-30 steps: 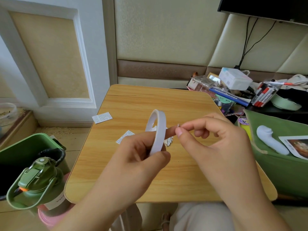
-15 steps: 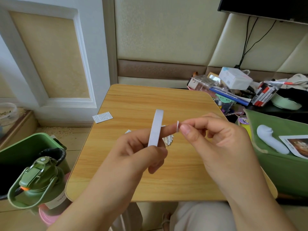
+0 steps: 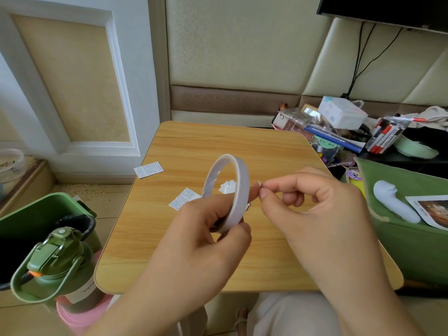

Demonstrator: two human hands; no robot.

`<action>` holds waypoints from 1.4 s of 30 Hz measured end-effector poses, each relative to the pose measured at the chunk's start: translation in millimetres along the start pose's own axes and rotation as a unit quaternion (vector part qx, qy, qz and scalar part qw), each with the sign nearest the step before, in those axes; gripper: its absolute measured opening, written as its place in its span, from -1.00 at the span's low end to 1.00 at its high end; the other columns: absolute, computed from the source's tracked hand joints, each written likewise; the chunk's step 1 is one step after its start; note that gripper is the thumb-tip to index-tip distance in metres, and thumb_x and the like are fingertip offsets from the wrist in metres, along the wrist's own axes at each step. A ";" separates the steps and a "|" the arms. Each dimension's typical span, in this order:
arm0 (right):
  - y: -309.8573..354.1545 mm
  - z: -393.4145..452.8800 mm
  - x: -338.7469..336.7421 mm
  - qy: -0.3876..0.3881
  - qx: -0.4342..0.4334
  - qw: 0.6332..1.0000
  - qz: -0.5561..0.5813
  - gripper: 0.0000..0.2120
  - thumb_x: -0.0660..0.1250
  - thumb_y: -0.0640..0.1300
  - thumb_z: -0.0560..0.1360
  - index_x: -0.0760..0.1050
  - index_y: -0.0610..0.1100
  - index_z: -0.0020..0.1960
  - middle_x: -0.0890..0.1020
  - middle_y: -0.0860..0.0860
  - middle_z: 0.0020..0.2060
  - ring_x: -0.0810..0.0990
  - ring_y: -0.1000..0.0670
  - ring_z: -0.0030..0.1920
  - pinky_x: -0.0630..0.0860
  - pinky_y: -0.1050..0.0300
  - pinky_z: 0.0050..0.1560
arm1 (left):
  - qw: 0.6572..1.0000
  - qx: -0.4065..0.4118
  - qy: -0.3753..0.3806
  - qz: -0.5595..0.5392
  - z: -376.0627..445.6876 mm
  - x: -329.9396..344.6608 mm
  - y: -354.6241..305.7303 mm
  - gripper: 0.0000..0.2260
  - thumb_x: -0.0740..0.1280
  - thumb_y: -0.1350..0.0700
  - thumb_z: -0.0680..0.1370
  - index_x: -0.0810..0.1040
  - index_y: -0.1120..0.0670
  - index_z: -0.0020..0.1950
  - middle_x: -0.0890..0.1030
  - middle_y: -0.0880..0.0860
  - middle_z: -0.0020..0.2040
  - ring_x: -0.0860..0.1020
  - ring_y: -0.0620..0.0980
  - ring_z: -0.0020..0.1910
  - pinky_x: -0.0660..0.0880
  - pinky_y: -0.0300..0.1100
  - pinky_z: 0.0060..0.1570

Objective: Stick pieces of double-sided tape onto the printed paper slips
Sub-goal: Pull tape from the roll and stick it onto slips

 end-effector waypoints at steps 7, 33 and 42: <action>0.9 0.6 -2.7 0.017 -0.006 1.000 0.006 -0.92 0.41 -0.06 0.27 0.61 0.13 -0.33 0.48 0.17 -0.41 0.45 0.15 -0.32 0.30 0.50 -0.26 | 0.998 -0.033 0.000 -0.056 0.8 -2.1 -0.9 -0.88 0.25 0.16 0.36 0.39 0.20 -0.29 0.67 -0.21 -0.07 0.22 0.03 -0.41 0.20 -0.25 -0.46; 1.1 1.3 -4.1 0.032 -0.002 0.999 0.029 -0.92 0.43 -0.07 0.28 0.63 0.10 -0.34 0.45 0.17 -0.45 0.41 0.15 -0.36 0.30 0.47 -0.32 | 0.991 -0.013 0.022 -0.130 2.9 -4.6 -0.2 -0.85 0.29 0.03 0.31 0.46 0.07 -0.42 0.51 -0.17 -0.48 0.19 0.25 -0.36 0.19 0.04 -0.16; 3.3 2.2 -5.5 0.063 0.042 0.997 0.029 -0.87 0.48 -0.14 0.27 0.62 0.08 -0.37 0.47 0.21 -0.48 0.44 0.18 -0.38 0.30 0.50 -0.37 | 1.000 0.006 0.000 -0.004 -0.8 -1.6 -0.8 -0.84 0.27 0.14 0.36 0.37 0.22 -0.29 0.66 -0.17 -0.19 0.25 -0.02 -0.44 0.21 -0.31 -0.49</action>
Point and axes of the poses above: each hand's wrist, its own z-axis towards the middle knuckle, its own x-axis out of the palm, y = z × x, the point moved 3 cm from there along z, towards the middle knuckle
